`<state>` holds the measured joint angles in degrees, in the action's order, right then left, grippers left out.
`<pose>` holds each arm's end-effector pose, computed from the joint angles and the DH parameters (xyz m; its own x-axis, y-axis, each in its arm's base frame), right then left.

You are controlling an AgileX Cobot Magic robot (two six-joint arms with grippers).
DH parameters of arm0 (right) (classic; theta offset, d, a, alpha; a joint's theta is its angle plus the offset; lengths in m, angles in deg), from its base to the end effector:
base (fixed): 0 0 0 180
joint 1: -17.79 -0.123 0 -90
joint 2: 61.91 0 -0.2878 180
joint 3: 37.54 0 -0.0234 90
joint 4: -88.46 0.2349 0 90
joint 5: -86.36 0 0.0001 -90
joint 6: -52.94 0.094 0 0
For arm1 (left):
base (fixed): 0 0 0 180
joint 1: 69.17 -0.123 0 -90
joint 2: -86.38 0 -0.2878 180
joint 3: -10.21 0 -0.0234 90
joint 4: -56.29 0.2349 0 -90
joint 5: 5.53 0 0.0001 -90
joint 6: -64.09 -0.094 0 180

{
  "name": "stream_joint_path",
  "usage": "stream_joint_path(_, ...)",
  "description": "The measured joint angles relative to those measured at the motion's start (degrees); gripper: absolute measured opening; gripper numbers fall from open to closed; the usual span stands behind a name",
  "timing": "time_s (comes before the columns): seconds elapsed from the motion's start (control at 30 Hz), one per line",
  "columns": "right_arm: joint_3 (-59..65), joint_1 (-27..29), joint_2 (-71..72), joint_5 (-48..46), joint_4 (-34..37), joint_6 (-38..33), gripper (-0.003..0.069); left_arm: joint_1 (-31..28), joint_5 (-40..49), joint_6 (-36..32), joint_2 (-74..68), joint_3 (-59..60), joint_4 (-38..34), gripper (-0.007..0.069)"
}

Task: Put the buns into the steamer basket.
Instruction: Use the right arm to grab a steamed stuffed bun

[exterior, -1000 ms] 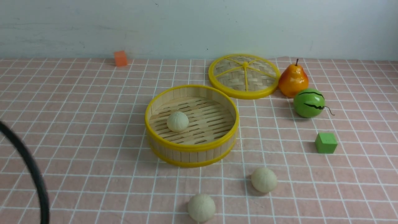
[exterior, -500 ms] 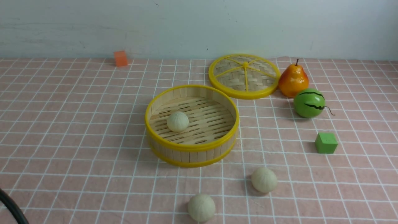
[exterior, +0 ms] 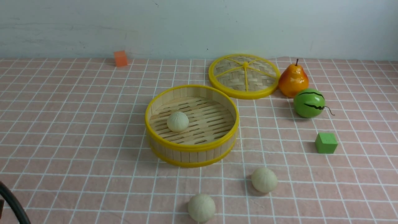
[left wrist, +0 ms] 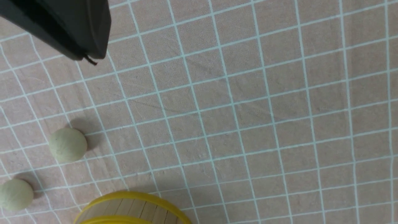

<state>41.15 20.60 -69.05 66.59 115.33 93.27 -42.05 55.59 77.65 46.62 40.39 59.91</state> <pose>0.0379 0.0126 0.1772 -0.1874 0.9118 -0.3653 0.1734 0.3967 0.9014 0.0577 -0.0237 0.3480 -0.6573 0.1070 -0.7460 0.2896 0.9497 -0.1189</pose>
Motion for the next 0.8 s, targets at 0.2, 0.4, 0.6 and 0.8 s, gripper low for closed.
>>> stream_joint_path(0.2, -4.7, 0.0, -0.1, -0.6, -0.7, -13.3, 0.0237, 0.0, -0.5, -0.1, 0.0, 0.1, 0.0, -0.0013)
stream_joint_path(0.4, -25.2, 0.0, -15.1, -11.5, -2.8, -39.3, 0.0056, 0.0, -2.7, -0.3, 0.0, 0.9, 0.0, -0.0013)
stream_joint_path(0.6, -47.4, -0.1, -37.0, -34.3, -0.1, -67.2, -0.002, 0.0, -3.9, -0.4, 0.0, 0.9, 0.0, -0.0013)
stream_joint_path(0.8, -61.7, -6.0, -53.2, -47.9, 2.7, -76.5, -0.0011, 0.0, -3.9, -0.4, 0.0, 0.9, 0.0, -0.0013)
